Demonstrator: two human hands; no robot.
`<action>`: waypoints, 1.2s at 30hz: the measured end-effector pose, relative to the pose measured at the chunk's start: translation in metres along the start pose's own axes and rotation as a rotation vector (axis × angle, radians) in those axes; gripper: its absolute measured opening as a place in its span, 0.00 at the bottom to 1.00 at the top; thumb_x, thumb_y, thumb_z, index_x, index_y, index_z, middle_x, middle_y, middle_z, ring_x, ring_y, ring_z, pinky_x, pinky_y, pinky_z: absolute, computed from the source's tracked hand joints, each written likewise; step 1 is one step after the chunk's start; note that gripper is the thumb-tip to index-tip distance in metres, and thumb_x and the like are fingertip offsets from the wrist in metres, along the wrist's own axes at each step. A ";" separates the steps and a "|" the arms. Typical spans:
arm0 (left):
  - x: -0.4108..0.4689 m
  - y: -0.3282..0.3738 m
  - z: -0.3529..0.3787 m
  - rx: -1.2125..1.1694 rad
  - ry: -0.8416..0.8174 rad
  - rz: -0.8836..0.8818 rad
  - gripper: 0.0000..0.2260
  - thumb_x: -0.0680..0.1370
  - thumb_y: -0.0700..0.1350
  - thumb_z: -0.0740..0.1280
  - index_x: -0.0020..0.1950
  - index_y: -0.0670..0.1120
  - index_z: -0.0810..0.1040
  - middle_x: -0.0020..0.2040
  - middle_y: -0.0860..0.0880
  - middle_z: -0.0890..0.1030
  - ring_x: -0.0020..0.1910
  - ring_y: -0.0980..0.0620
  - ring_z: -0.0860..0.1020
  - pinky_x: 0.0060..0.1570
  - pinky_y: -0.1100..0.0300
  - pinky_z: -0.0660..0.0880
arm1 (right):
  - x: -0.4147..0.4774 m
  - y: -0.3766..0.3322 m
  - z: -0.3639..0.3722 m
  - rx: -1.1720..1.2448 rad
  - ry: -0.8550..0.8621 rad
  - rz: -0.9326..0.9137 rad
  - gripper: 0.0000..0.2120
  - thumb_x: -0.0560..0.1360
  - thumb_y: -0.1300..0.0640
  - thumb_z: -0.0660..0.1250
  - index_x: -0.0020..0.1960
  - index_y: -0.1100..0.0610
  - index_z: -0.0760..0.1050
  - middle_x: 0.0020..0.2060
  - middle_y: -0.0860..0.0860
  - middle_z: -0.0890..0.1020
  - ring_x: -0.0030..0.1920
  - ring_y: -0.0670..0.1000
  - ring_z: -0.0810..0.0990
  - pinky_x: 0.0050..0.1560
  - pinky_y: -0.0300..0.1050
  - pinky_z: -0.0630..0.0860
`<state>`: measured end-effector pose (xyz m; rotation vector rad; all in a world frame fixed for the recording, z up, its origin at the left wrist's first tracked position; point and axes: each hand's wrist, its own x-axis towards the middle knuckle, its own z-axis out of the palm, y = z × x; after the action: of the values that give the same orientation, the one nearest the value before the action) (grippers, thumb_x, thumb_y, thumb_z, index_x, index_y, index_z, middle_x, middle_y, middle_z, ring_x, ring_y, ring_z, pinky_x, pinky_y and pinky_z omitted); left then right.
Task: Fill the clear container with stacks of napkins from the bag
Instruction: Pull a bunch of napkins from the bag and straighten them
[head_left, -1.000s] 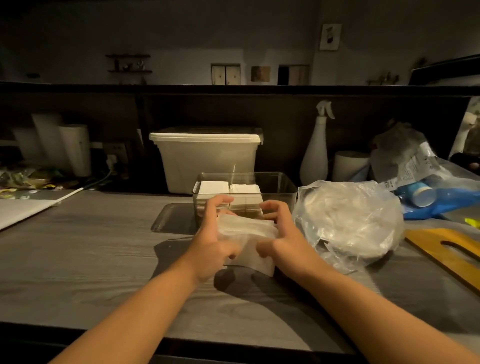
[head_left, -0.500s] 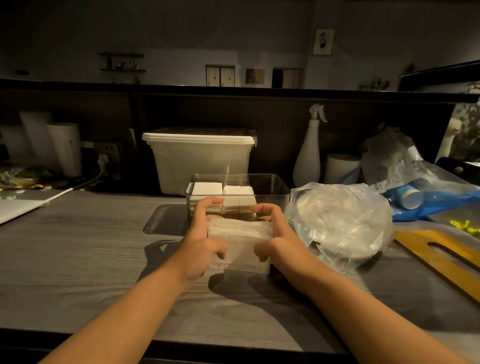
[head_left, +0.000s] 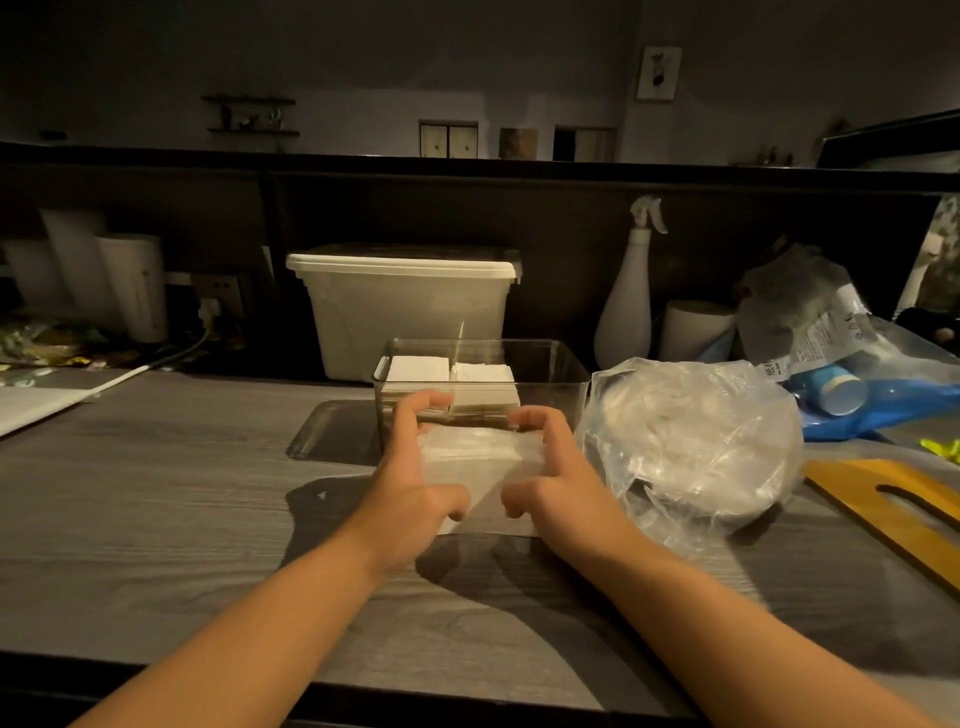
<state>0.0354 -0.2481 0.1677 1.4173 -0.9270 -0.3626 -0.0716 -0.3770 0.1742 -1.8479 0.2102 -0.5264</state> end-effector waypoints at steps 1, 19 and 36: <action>0.000 0.000 0.001 0.000 0.004 0.004 0.38 0.67 0.26 0.67 0.66 0.60 0.63 0.59 0.44 0.72 0.54 0.44 0.77 0.40 0.64 0.78 | -0.001 -0.001 0.001 0.003 -0.022 -0.003 0.33 0.67 0.68 0.66 0.65 0.41 0.65 0.57 0.48 0.75 0.54 0.53 0.78 0.53 0.48 0.82; 0.000 0.003 -0.001 0.006 0.032 -0.039 0.34 0.72 0.24 0.63 0.65 0.59 0.64 0.57 0.41 0.74 0.52 0.46 0.77 0.42 0.63 0.78 | -0.005 -0.001 -0.007 0.038 0.015 0.051 0.30 0.70 0.73 0.65 0.62 0.44 0.68 0.54 0.51 0.75 0.51 0.54 0.79 0.48 0.53 0.83; 0.002 0.001 0.000 0.043 0.035 0.020 0.37 0.69 0.23 0.64 0.64 0.60 0.63 0.59 0.45 0.71 0.56 0.44 0.75 0.42 0.61 0.77 | -0.004 -0.002 -0.005 0.018 0.056 0.009 0.30 0.71 0.72 0.65 0.64 0.46 0.66 0.54 0.50 0.76 0.47 0.49 0.79 0.40 0.38 0.80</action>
<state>0.0365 -0.2488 0.1688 1.4484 -0.9242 -0.3034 -0.0777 -0.3787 0.1762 -1.8155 0.2502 -0.5724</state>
